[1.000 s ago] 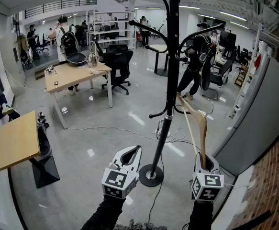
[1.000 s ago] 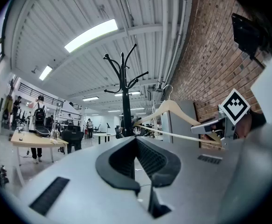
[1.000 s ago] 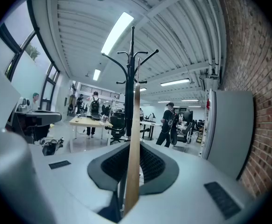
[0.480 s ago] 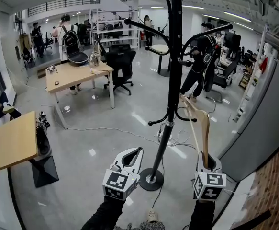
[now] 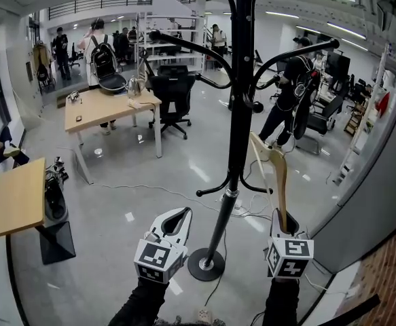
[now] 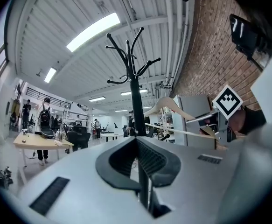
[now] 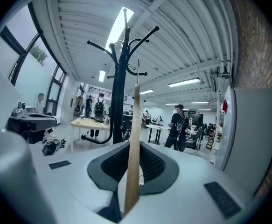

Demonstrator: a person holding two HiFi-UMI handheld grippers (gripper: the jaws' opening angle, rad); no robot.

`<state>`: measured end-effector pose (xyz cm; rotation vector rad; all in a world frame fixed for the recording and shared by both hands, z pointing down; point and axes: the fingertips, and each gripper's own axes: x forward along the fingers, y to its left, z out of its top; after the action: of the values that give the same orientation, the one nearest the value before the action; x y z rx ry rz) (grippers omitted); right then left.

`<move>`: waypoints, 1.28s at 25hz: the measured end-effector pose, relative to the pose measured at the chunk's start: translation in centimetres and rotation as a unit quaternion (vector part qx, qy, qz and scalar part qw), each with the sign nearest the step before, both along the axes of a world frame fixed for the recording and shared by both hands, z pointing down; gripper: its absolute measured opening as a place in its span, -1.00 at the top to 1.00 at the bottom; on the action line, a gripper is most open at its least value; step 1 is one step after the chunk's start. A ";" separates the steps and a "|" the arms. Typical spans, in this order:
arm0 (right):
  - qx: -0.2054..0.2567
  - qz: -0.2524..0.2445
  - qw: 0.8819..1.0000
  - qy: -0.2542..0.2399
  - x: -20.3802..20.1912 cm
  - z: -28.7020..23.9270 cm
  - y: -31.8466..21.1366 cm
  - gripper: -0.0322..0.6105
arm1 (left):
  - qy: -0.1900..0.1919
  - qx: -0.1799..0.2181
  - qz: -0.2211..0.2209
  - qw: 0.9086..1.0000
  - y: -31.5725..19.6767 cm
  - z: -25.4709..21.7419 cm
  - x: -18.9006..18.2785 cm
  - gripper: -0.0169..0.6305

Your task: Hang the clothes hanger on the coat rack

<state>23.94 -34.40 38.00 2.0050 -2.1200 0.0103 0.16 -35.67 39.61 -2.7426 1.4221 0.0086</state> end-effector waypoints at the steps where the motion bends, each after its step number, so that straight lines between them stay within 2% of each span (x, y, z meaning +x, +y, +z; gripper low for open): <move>1: 0.002 -0.003 1.000 0.001 0.2 -0.4 -0.6 0.73 | -0.003 0.001 -0.002 1.000 -0.4 -0.1 0.1 0.92; 8: 0.021 -0.040 0.999 0.022 0.4 -4.8 -5.9 0.73 | 0.013 0.003 -0.037 0.999 -2.7 -1.3 0.1 0.92; 13: 0.029 -0.071 0.997 0.030 -0.3 -7.2 -9.4 0.73 | -0.005 0.006 -0.047 0.999 -3.9 -1.0 0.0 0.92; 16: 0.026 -0.084 0.996 0.033 -0.6 -7.8 -11.2 0.73 | -0.003 0.000 -0.057 0.998 -4.4 -0.9 -0.2 0.92; 26: 0.002 -0.106 0.994 0.027 -2.1 -6.7 -15.0 0.73 | 0.007 -0.002 -0.084 0.996 -5.4 -0.7 -1.2 0.92; 32: -0.011 -0.106 0.994 0.024 -3.1 -5.1 -15.6 0.73 | -0.002 -0.001 -0.089 0.996 -5.3 -0.1 -2.6 0.92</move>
<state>20.88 -49.98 32.85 1.7408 -2.2808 -0.0491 -2.40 -40.94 39.54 -2.6052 1.6614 -0.0045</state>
